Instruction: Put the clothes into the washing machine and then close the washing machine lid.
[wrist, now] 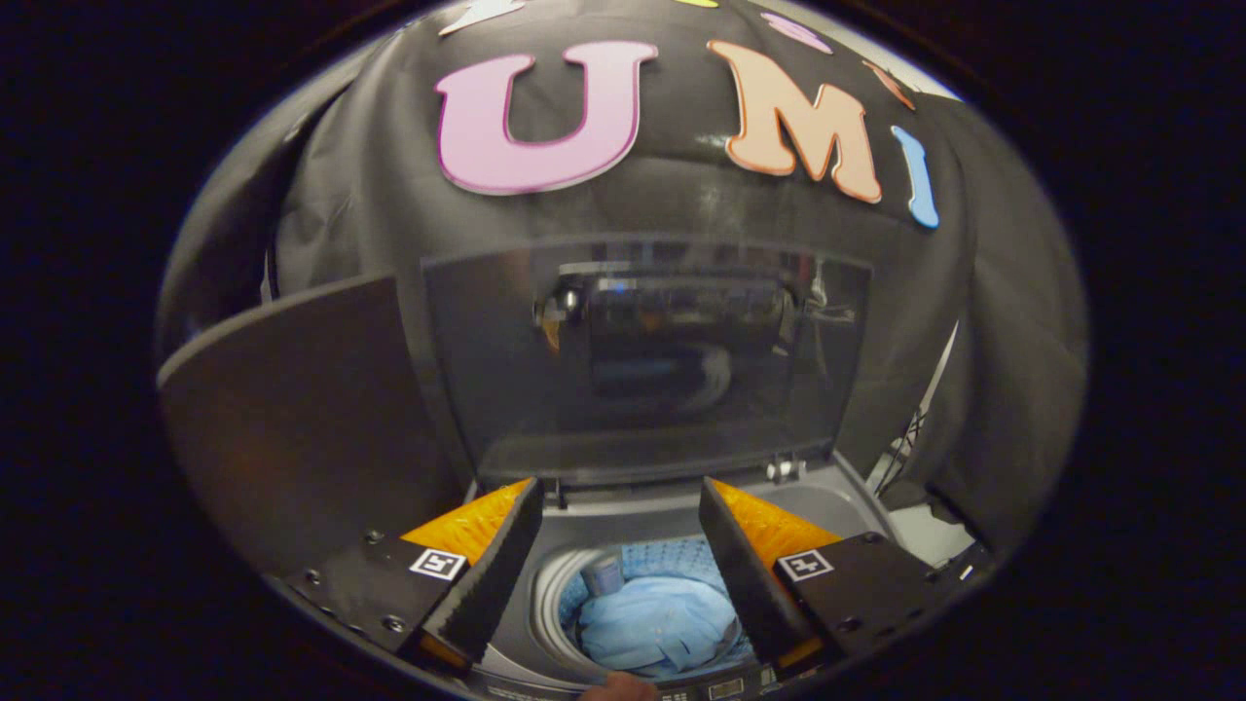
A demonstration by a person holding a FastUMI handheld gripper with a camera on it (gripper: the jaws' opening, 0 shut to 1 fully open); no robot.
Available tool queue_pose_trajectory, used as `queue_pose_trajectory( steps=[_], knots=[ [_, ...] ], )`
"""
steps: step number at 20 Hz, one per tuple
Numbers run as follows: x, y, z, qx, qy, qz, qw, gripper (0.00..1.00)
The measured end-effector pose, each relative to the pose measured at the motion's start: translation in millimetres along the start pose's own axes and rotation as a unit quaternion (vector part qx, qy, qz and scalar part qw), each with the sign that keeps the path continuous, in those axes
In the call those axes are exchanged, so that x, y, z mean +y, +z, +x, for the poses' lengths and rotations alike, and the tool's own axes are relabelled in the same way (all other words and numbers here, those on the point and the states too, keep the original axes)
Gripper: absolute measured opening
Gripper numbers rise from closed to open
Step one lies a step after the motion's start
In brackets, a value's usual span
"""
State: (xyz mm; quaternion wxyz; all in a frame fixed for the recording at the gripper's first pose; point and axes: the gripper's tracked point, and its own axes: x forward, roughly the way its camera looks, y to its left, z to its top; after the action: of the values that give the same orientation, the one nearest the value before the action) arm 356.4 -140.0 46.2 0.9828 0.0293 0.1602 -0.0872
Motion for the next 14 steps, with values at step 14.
queue_pose_trajectory(
  steps=[14],
  knots=[
    [1.2, 182.5, 60.0, -0.083, 0.023, -0.107, 0.991, 0.98]
  ],
)
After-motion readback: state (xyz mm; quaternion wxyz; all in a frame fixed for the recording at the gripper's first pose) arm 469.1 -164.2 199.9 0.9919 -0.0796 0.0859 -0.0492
